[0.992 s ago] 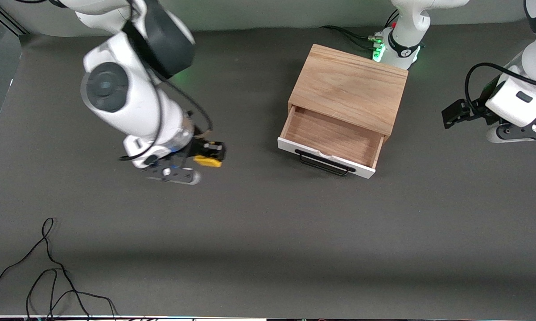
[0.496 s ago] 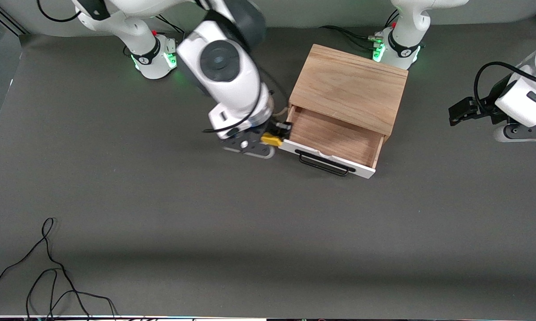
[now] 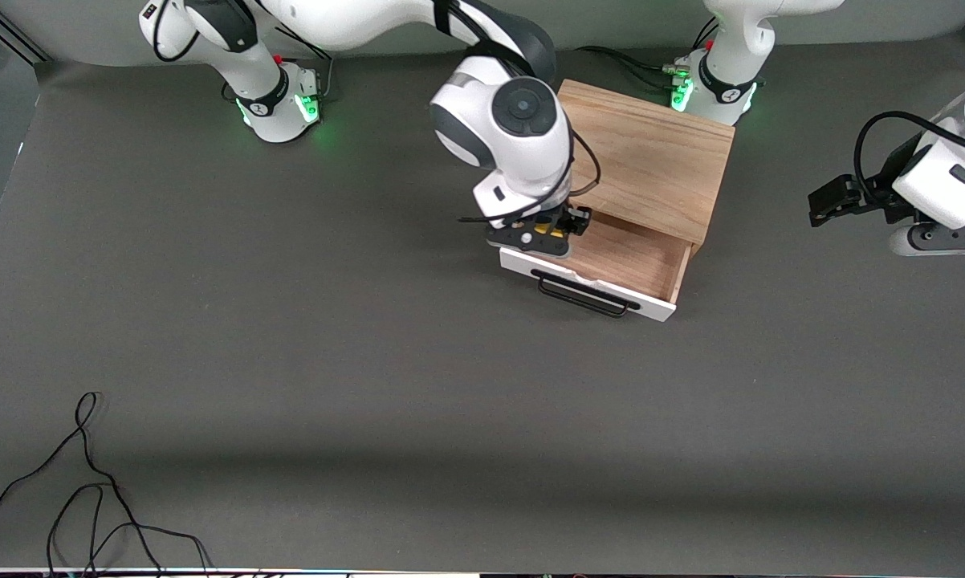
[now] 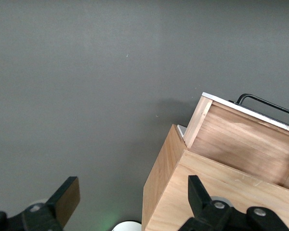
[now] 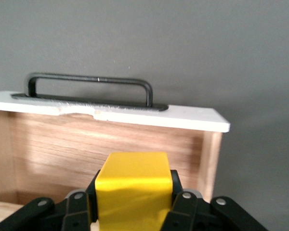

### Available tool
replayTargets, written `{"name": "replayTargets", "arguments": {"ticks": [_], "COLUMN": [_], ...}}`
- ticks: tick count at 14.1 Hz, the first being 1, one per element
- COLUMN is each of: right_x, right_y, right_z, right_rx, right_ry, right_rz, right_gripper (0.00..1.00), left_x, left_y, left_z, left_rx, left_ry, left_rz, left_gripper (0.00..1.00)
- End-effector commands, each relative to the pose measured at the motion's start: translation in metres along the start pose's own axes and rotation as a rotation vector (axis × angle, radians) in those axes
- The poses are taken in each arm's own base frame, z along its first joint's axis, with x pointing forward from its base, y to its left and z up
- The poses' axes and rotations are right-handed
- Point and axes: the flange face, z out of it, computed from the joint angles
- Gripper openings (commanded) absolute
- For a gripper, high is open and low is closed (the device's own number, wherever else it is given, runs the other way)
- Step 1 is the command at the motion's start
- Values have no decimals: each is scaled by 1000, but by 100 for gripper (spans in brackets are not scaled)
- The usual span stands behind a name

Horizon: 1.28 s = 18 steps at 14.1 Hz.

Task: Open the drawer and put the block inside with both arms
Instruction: 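Lower the cube into the drawer and open the right gripper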

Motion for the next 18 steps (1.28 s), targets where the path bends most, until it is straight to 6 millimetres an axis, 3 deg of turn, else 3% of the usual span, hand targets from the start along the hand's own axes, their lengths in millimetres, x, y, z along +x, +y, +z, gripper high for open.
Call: {"name": "replayTargets", "arguments": {"ticks": [1,3,4,18], "right_x": [-5,-7,-18,-11], "right_y": [-11,-13,-16,-17], "right_z": [16,26,35,82], "right_rx": [8,6,-2,-8], "right_ry": [19,19,18,30], "right_rz": [20,28,15,31], "right_gripper": [0,0,0,0], "left_x": [1,1,1,1], "left_y": [-2,-2,-2,-3], "left_z": [-4,-5,-4,-5], "left_rx": [-12,-12,-10,-10], "left_ry": [3,5,3,0], "left_rz": [15,15,15,13], "left_gripper": [100,100,100,100]}}
